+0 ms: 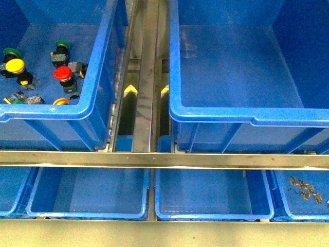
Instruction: Pick red and yellow buttons and place in box
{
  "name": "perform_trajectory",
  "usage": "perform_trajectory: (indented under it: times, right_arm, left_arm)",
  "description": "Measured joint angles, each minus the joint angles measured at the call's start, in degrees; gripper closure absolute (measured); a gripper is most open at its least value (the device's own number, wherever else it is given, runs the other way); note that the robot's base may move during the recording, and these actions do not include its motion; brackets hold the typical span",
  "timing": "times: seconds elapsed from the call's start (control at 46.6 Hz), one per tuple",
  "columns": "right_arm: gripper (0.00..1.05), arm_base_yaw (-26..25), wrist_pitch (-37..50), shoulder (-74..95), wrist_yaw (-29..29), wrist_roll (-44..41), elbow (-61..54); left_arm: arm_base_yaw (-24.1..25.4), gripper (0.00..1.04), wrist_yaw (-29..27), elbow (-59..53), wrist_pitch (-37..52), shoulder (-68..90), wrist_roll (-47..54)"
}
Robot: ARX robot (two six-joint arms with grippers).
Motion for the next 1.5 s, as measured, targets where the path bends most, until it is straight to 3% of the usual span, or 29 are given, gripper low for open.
perform_trajectory:
  times: [0.838,0.881,0.945,1.074,1.203,1.289,1.503]
  right_arm:
    - [0.06,0.0,0.0,0.0,0.0,0.0,0.0]
    - [0.06,0.0,0.0,0.0,-0.02,0.0,0.0]
    - [0.06,0.0,0.0,0.0,0.02,-0.02,0.0]
    - [0.06,0.0,0.0,0.0,-0.04,0.0,0.0]
    - [0.06,0.0,0.0,0.0,0.02,0.0,0.0]
    - [0.06,0.0,0.0,0.0,-0.02,0.0,0.0]
    - [0.06,0.0,0.0,0.0,0.0,0.0,0.0]
  left_arm:
    - [-0.04,0.08,-0.33,0.07,-0.11,0.07,-0.04]
    - [-1.29,0.08,-7.85,3.04,-6.73,5.42,-4.07]
    - [0.42,0.08,-10.08,6.99,-4.35,17.18,-7.3]
    - [4.74,0.08,-4.22,15.67,9.97,40.02,-6.75]
    - [7.52,0.08,5.53,25.09,19.98,63.54,-0.17]
    - [8.5,0.08,9.29,31.41,21.46,76.04,4.48]
    - [8.98,0.08,10.78,50.14,16.26,98.71,9.68]
